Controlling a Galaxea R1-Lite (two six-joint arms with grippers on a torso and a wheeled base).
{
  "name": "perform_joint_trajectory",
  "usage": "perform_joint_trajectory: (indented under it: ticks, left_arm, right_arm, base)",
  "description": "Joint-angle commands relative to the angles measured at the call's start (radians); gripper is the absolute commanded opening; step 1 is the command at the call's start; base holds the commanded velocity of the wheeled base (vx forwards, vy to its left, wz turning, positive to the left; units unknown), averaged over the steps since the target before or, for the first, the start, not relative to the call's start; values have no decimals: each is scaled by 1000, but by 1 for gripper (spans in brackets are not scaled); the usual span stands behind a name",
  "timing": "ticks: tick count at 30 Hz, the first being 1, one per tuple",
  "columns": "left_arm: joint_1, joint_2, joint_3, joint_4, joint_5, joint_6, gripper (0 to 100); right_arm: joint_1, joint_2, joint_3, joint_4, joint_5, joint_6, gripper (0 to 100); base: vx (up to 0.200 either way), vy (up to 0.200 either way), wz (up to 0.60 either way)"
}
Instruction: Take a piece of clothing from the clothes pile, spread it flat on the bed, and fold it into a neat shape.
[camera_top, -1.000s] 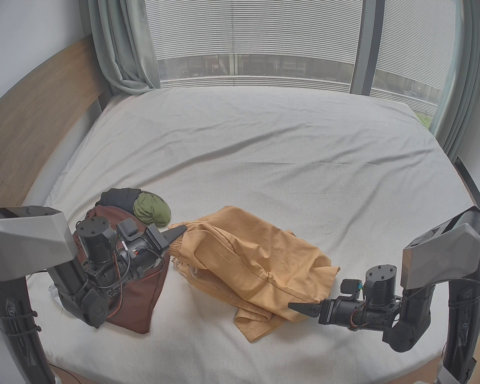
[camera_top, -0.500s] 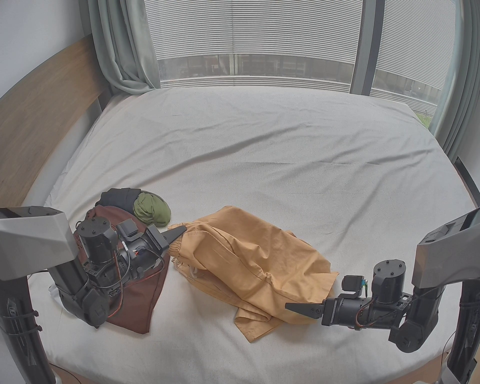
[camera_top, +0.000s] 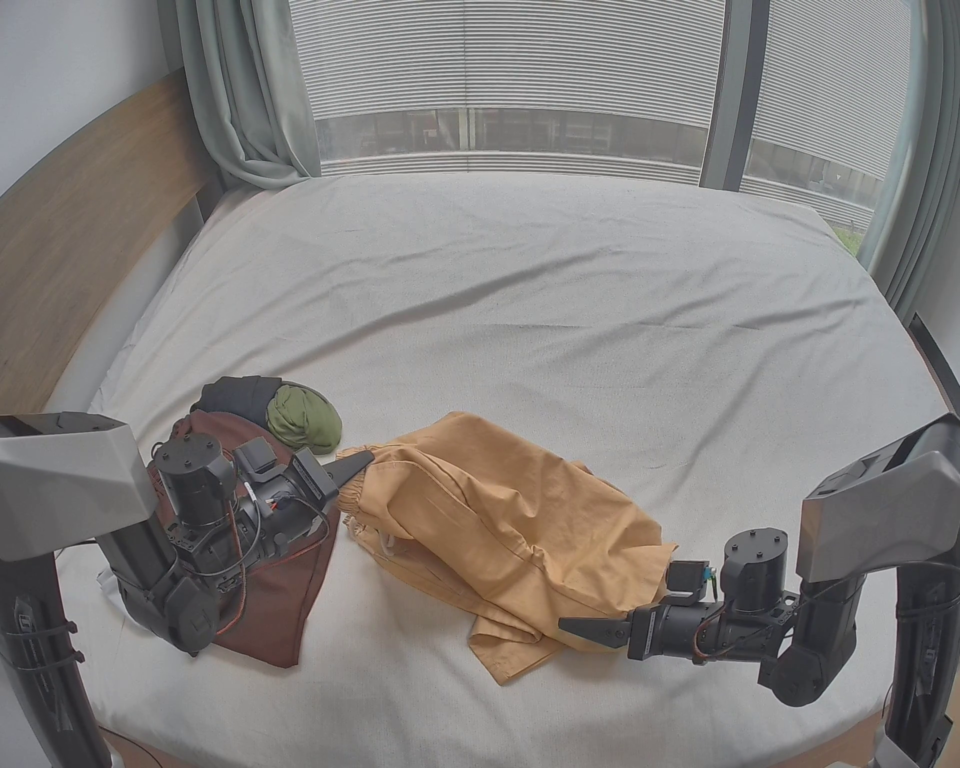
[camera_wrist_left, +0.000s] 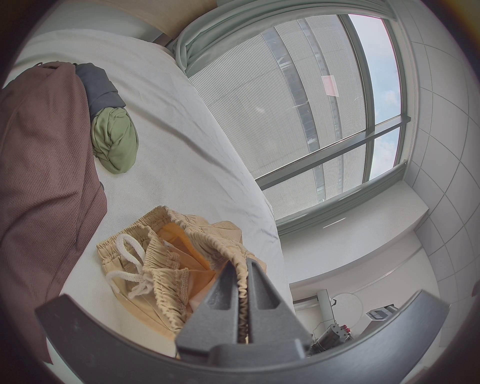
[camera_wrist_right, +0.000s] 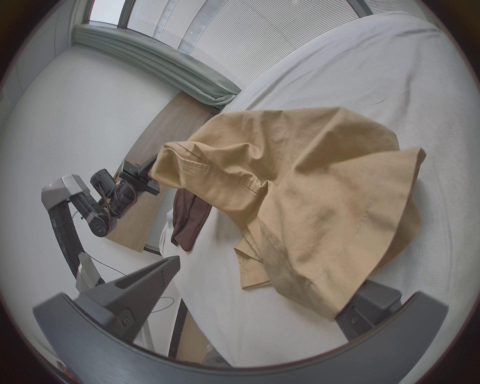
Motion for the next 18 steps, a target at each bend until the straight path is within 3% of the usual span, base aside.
perform_joint_trajectory:
  ticks: [1,7,8,18]
  left_arm:
    - [0,1,-1,-1,0,-1,0]
    - [0,0,-1,-1,0,-1,0]
    - [0,0,-1,-1,0,-1,0]
    - [0,3,-1,-1,0,-1,0]
  right_arm:
    - [-1,61,-14,-1,0,-21,100]
    - [-6,65,-29,-4,-1,-28,100]
    - [-7,64,-29,-7,-1,-28,0]
    - [-27,8,12,-4,-4,-54,0]
  base:
    - [0,0,0]
    - [0,0,0]
    - [0,0,0]
    - [0,0,0]
